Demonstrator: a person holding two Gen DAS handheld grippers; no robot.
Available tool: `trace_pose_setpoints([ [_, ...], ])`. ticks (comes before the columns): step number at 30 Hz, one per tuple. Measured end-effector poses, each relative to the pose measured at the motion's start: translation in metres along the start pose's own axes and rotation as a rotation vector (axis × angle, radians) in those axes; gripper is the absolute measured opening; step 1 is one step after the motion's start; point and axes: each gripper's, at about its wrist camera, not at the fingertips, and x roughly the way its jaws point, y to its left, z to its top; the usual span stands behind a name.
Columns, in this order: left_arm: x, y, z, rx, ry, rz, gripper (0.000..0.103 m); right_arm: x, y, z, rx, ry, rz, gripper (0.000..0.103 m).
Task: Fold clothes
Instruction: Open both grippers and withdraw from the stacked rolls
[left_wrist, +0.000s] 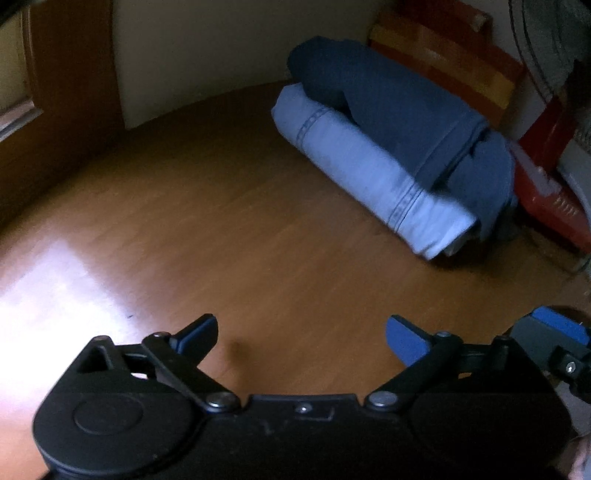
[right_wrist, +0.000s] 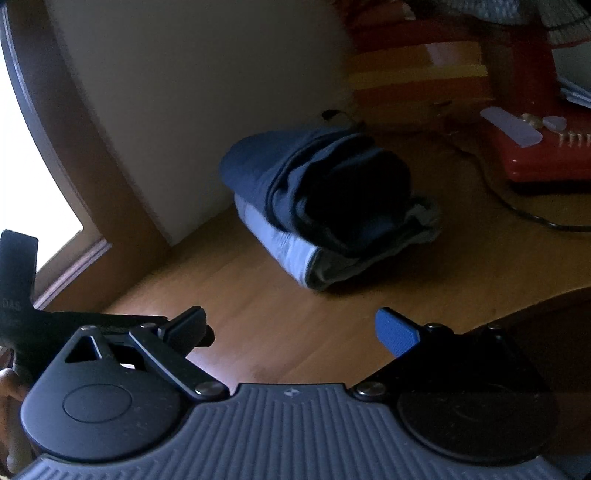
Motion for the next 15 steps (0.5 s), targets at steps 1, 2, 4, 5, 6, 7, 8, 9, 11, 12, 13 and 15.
trace_pose_setpoints([
  [1, -0.001, -0.001, -0.001, 0.006, -0.002, -0.005, 0.099, 0.000, 0.003, 0.000, -0.011, 0.007, -0.004, 0.100],
  [2, -0.002, -0.001, -0.003, 0.012, -0.007, -0.009, 0.100, 0.001, 0.006, 0.000, -0.022, 0.009, -0.007, 0.100],
  [4, -0.005, -0.002, -0.005, 0.024, -0.016, -0.016, 0.102, 0.001, 0.010, 0.000, -0.042, 0.009, -0.008, 0.100],
  [5, -0.005, -0.003, -0.007, 0.031, -0.018, -0.015, 0.102, 0.002, 0.011, 0.000, -0.050, 0.010, -0.009, 0.100],
  [6, -0.006, -0.003, -0.007, 0.034, -0.018, -0.009, 0.102, 0.002, 0.012, 0.000, -0.057, 0.012, -0.008, 0.100],
  [7, -0.005, -0.004, -0.008, 0.035, -0.018, -0.001, 0.102, 0.003, 0.014, 0.000, -0.063, 0.015, -0.005, 0.100],
  [8, -0.005, -0.004, -0.008, 0.034, -0.015, 0.002, 0.102, 0.003, 0.015, 0.000, -0.068, 0.018, -0.004, 0.100],
  [9, -0.004, -0.004, -0.008, 0.032, -0.012, 0.004, 0.102, 0.004, 0.015, 0.000, -0.073, 0.020, -0.006, 0.100],
  [11, -0.001, -0.004, -0.008, 0.026, -0.005, 0.008, 0.102, 0.003, 0.016, 0.001, -0.083, 0.019, -0.012, 0.100],
  [12, 0.000, -0.004, -0.007, 0.021, -0.001, 0.011, 0.102, 0.002, 0.016, 0.002, -0.086, 0.016, -0.014, 0.100],
  [13, 0.001, -0.005, -0.007, 0.018, 0.002, 0.014, 0.102, 0.001, 0.016, 0.003, -0.089, 0.014, -0.015, 0.100],
  [15, 0.004, -0.007, -0.006, 0.013, 0.014, 0.030, 0.103, 0.001, 0.015, 0.005, -0.104, 0.019, -0.031, 0.100],
])
